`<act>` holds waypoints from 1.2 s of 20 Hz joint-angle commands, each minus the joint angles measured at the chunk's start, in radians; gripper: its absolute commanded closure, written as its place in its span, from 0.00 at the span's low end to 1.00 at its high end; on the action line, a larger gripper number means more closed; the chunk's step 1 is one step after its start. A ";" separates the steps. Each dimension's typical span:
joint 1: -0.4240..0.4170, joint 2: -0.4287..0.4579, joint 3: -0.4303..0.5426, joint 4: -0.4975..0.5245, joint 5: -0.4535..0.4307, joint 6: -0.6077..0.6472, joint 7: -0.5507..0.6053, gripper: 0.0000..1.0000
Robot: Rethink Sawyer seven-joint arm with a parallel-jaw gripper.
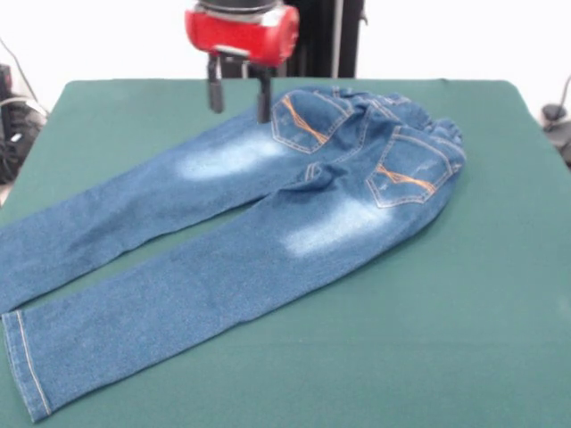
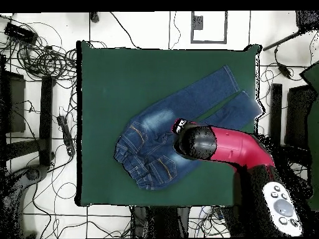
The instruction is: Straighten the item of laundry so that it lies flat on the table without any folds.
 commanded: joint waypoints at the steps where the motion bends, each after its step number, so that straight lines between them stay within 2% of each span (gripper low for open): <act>1: 0.078 -0.001 -0.020 0.149 0.087 -0.087 0.269 0.00; 6: 0.084 -0.045 -0.058 0.230 0.088 -0.143 0.244 0.00; 10: 0.037 -0.049 -0.049 0.293 0.079 -0.202 0.192 0.00; 18: -0.088 0.047 -0.023 0.321 0.002 -0.331 0.093 0.00; 21: -0.110 0.086 -0.020 0.306 -0.018 -0.356 0.072 0.00; 24: -0.101 0.088 -0.029 0.319 -0.023 -0.374 0.090 0.00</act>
